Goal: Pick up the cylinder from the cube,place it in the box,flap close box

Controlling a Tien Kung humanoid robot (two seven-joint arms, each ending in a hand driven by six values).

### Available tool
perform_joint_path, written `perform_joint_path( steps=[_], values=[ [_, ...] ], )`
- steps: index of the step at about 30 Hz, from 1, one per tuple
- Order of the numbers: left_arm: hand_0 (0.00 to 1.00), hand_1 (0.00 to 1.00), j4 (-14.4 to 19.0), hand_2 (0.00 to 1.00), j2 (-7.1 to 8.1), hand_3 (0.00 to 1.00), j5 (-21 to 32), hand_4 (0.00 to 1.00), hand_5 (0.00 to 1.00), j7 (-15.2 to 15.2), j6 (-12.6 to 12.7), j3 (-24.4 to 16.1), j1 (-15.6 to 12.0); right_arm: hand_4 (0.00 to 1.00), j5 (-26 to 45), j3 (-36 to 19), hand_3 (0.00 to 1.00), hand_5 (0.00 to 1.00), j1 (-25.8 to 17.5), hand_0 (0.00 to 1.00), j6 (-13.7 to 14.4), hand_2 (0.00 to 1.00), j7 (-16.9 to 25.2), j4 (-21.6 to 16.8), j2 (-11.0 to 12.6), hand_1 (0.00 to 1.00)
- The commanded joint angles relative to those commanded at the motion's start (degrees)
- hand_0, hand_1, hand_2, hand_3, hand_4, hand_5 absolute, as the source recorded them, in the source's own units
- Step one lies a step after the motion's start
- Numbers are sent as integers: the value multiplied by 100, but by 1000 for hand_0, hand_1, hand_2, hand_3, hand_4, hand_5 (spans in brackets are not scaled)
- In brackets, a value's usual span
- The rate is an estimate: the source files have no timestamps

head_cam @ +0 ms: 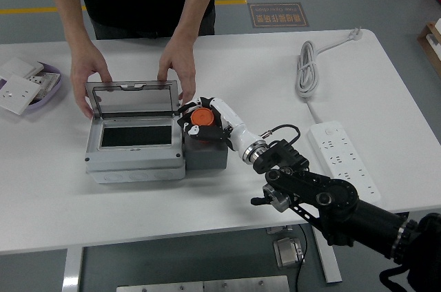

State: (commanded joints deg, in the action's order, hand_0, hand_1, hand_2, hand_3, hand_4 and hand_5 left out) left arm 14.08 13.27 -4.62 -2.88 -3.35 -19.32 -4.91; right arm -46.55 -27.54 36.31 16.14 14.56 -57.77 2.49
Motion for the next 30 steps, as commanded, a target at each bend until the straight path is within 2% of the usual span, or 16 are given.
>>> perform_joint_path(
  steps=[5, 6, 11, 12, 23, 24, 29, 30],
  values=[
    [629, 647, 0, 625, 5, 668, -5, 722, 253, -12, 5, -11, 8, 847, -13, -22, 550, 134, 62, 627, -8, 509, -11, -29, 33, 544],
    [629, 647, 0, 625, 4, 668, -7, 722, 253, -13, 6, -13, 11, 998, -16, -16, 554, 386, 65, 632, -9, 507, -14, -30, 37, 544],
    [629, 647, 0, 625, -2, 668, -6, 722, 253, -20, 7, -14, 23, 998, -17, 47, 554, 386, 39, 632, -10, 507, -22, -14, 30, 544],
    [629, 647, 0, 625, -3, 668, -7, 722, 253, -21, 7, -14, 26, 998, -17, 57, 556, 415, 34, 630, -11, 507, -22, -12, 28, 544],
    [629, 647, 7, 625, -13, 668, -4, 722, 253, -50, -2, -7, 48, 998, -31, 114, 560, 397, 16, 631, 20, 510, -29, 32, 22, 546],
    [629, 647, 7, 625, -14, 668, -2, 722, 253, -53, -2, -6, 50, 911, -34, 120, 555, 264, 18, 632, 21, 514, -32, 36, 19, 549],
    [629, 647, 9, 625, -16, 668, 4, 722, 253, -67, 2, -6, 57, 911, -57, 154, 555, 264, 26, 632, 25, 514, -45, 57, 7, 549],
    [629, 647, 9, 625, -16, 668, 7, 722, 253, -69, 2, -2, 58, 527, -62, 159, 543, 105, 27, 610, 29, 513, -48, 62, 7, 549]
  ],
)
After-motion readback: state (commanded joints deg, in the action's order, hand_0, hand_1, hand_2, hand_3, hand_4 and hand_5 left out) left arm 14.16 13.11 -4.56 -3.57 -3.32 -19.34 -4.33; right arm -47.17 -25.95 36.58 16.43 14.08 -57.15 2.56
